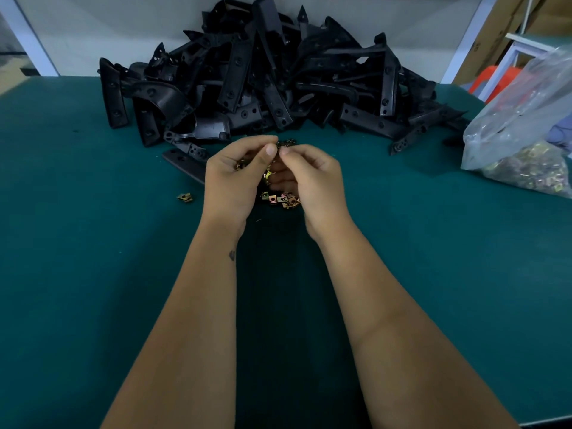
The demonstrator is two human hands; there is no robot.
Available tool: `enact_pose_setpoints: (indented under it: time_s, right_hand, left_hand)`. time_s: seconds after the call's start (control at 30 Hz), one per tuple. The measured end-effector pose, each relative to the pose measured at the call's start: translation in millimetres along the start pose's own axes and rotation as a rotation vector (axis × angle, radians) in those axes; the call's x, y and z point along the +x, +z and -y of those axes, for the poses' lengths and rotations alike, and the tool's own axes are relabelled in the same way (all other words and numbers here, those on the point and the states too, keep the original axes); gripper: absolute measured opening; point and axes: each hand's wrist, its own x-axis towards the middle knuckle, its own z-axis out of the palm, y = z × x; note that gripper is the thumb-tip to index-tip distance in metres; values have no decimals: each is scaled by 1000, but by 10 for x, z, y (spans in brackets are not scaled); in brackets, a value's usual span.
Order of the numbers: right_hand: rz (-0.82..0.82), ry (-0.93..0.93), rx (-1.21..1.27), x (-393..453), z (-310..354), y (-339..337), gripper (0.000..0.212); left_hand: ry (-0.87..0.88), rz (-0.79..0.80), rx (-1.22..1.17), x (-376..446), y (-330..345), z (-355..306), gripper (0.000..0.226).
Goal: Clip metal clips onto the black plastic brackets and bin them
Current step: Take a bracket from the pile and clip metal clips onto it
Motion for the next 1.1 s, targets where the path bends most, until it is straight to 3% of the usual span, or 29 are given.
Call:
enact_pose_setpoints:
  time_s: [0.63, 0.97, 1.1]
  right_hand:
    - [-114, -267, -147, -56, 7, 17, 7]
    - [-70, -282, -153, -69, 27, 7, 15]
    - [-181, -242, -251, -8, 6, -31, 14]
  left_hand:
    - [-79, -7, -16, -3, 49, -17, 10]
    - [-143, 52, -78, -28, 43, -61, 14]
    - [-84, -37, -24, -23, 58, -86, 12]
